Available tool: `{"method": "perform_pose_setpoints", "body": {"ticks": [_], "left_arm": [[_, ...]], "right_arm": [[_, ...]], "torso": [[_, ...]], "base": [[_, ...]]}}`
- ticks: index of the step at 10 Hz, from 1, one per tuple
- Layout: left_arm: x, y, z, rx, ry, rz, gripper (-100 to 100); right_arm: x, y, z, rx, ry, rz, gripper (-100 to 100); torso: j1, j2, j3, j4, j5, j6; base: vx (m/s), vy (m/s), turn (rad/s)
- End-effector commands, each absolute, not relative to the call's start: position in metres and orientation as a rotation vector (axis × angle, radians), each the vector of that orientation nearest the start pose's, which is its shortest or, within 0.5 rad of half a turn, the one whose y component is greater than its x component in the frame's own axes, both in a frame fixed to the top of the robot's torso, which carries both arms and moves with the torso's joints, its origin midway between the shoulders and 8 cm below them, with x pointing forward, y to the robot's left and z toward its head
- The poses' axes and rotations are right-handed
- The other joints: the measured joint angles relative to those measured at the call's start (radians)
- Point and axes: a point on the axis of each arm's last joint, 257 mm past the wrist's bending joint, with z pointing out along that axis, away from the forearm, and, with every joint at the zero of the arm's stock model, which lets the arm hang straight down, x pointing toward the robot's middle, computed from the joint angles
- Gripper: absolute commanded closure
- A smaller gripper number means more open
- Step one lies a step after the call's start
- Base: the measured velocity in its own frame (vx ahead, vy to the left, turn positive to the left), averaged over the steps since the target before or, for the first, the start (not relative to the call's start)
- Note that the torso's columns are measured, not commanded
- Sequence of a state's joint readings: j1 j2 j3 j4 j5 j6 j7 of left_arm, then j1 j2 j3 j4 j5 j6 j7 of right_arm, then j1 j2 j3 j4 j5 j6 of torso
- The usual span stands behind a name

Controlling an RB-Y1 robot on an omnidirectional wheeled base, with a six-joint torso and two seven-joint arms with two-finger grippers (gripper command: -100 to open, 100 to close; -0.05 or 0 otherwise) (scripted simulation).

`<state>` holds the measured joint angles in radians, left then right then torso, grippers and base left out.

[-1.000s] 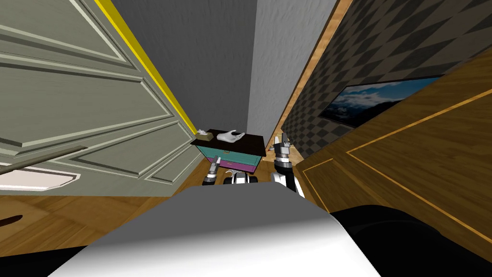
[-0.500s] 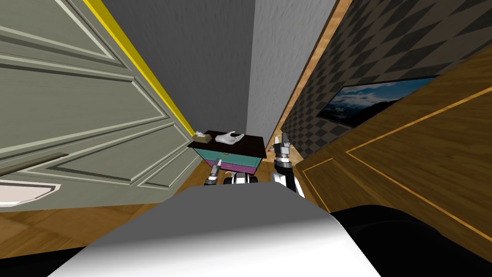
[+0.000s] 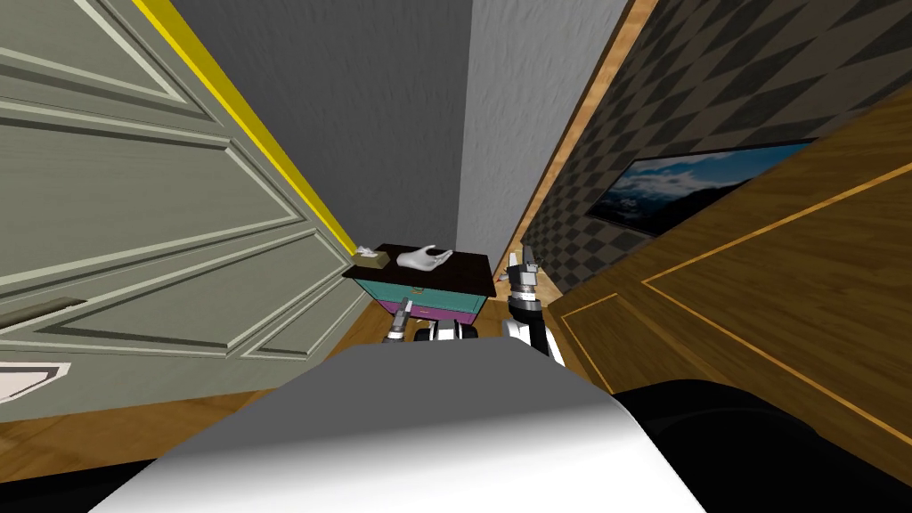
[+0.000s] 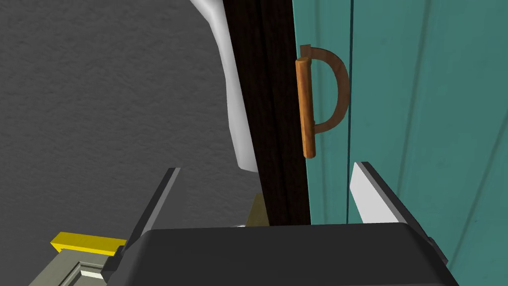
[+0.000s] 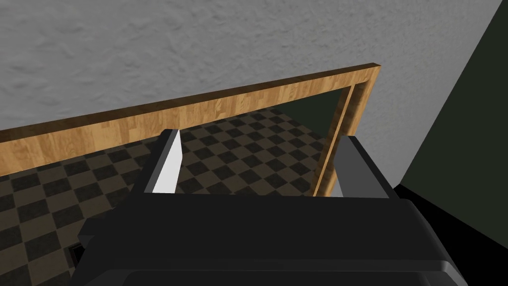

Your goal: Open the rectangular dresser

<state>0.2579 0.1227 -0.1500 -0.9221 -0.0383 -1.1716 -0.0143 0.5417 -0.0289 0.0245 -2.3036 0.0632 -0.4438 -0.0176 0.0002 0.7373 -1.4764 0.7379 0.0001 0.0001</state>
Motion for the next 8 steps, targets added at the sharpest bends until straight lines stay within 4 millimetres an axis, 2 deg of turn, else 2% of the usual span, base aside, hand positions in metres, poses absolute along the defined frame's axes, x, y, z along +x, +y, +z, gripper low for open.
{"method": "perform_pose_setpoints", "body": {"ticks": [1,4,8], "left_arm": [[0.330,0.214,-0.368,-0.898,1.181,-1.327,-100],[0.322,0.201,-0.380,-0.932,1.185,-1.335,-100],[0.322,0.201,-0.380,-0.932,1.185,-1.335,-100]], "right_arm": [[0.348,-0.267,0.009,0.665,0.717,1.272,0],[0.348,-0.267,0.009,0.665,0.717,1.272,0],[0.348,-0.267,0.009,0.665,0.717,1.272,0]], "torso": [[0.000,-0.001,-0.001,0.000,0.000,0.000],[-0.001,0.004,0.002,0.001,0.000,0.000],[0.000,0.001,0.000,0.000,0.000,0.000]], "base": [[0.095,0.026,-0.052],[0.018,0.020,-0.056],[0.004,0.005,-0.014]]}}
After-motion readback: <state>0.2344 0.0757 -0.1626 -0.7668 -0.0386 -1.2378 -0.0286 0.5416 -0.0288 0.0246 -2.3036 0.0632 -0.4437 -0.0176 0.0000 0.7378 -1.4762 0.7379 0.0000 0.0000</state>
